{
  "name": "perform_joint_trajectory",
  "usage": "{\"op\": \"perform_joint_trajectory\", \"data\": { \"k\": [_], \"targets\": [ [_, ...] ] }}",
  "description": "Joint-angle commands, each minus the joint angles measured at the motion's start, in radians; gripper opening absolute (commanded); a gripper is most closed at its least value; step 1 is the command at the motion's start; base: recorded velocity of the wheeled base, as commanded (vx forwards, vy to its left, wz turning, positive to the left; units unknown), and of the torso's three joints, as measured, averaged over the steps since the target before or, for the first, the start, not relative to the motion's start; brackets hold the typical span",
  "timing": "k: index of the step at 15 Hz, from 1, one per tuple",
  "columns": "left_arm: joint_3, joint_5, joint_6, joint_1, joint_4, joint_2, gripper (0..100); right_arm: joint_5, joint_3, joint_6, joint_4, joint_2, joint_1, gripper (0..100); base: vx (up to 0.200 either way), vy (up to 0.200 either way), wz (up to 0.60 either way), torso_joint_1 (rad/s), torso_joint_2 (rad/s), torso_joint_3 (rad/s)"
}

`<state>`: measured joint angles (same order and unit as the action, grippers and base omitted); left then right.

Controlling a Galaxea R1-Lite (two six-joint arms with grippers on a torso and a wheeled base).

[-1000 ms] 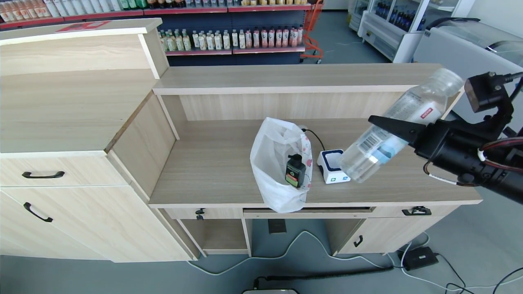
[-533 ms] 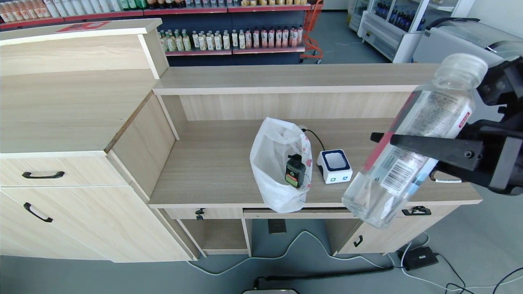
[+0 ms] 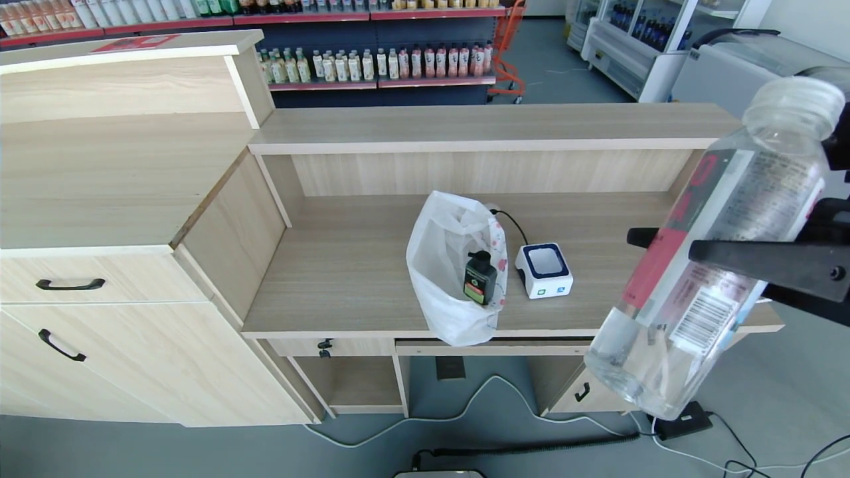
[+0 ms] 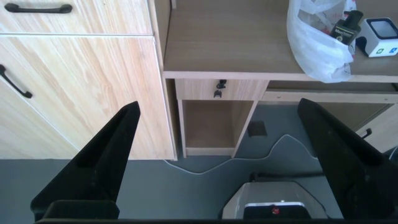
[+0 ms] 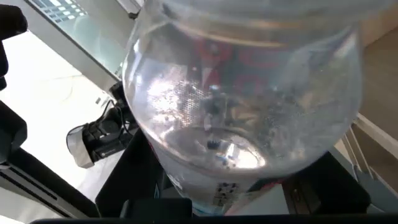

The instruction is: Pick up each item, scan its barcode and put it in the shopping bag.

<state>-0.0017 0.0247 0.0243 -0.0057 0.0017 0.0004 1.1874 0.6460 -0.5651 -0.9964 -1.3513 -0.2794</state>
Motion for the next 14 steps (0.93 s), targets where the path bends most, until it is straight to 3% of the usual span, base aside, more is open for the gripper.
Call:
{"op": "perform_joint_trajectory", "data": {
  "k": [1, 4, 10, 12, 14],
  "targets": [
    [0.000, 0.000, 0.000, 0.000, 0.000, 0.000, 100, 0.023, -0.002, 0.001, -0.002, 0.008, 0.000, 0, 0.000, 0.000, 0.00, 0.000, 0.00, 0.000],
    [0.000, 0.000, 0.000, 0.000, 0.000, 0.000, 100, 0.095, -0.002, 0.014, -0.008, 0.008, 0.003, 0, 0.000, 0.000, 0.00, 0.000, 0.00, 0.000],
    [0.000, 0.000, 0.000, 0.000, 0.000, 0.000, 100, 0.103, -0.015, 0.039, -0.005, 0.012, 0.028, 0, 0.000, 0.000, 0.00, 0.000, 0.00, 0.000],
    [0.000, 0.000, 0.000, 0.000, 0.000, 0.000, 100, 0.096, -0.012, 0.091, -0.007, -0.009, 0.089, 0, 0.000, 0.000, 0.00, 0.000, 0.00, 0.000],
    [0.000, 0.000, 0.000, 0.000, 0.000, 0.000, 100, 0.095, -0.008, 0.243, -0.007, -0.063, 0.221, 0, 0.000, 0.000, 0.00, 0.000, 0.00, 0.000]
  ]
}}
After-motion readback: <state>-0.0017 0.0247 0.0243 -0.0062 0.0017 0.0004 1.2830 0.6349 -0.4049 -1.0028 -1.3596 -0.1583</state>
